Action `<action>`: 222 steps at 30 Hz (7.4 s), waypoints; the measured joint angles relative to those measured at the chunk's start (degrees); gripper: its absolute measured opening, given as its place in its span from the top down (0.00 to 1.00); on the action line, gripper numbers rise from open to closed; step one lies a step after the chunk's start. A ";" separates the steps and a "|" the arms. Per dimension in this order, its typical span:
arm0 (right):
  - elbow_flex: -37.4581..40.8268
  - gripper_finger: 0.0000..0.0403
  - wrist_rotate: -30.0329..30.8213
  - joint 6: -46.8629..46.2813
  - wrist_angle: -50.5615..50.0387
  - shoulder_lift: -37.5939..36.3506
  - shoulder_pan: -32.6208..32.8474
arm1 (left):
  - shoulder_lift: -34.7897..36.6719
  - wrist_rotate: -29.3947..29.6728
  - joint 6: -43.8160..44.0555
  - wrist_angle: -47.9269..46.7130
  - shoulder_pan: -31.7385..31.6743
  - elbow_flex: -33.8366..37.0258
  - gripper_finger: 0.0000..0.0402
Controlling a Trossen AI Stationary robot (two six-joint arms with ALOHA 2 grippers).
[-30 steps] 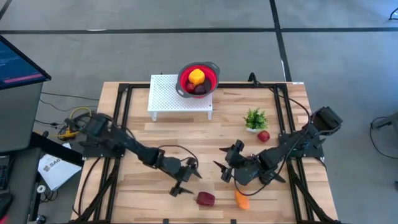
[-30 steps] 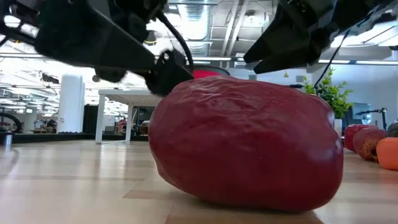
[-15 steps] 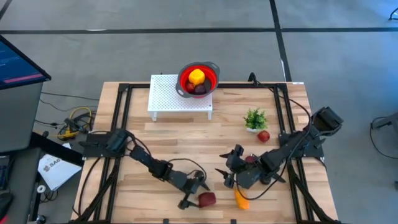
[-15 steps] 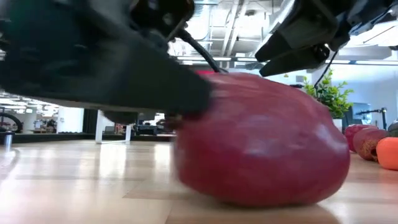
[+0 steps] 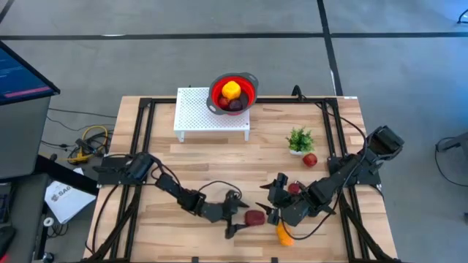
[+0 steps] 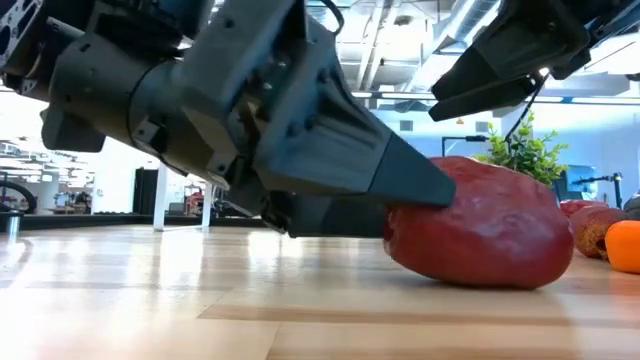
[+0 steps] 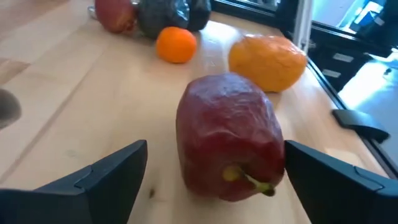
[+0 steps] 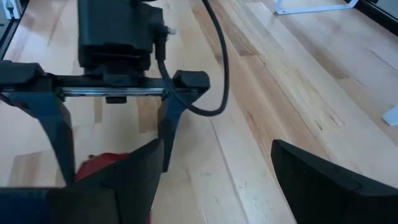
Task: Pick & Place Fruit
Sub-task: Put the dark red apple into the red strainer bowl on the shelf, then put the left black plum into the red strainer bowl on the shelf
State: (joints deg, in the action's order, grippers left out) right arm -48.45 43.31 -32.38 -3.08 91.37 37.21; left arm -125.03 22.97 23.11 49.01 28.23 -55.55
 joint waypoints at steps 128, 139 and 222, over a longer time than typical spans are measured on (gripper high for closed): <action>-0.11 0.28 10.73 2.50 -1.98 4.57 -16.69 | 34.56 -9.94 -44.88 -85.39 -52.35 -28.09 0.35; -0.11 0.28 10.73 2.40 -1.50 4.57 -16.22 | 34.56 -11.33 -41.00 -85.26 -54.18 -28.09 0.15; 1.33 0.41 -9.00 29.92 11.25 -4.11 -8.64 | 36.76 -3.86 -9.11 -3.95 -9.49 24.85 0.25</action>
State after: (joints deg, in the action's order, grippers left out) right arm -47.11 34.31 -2.47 8.16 87.26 28.57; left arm -88.27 19.11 14.00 45.06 18.74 -30.70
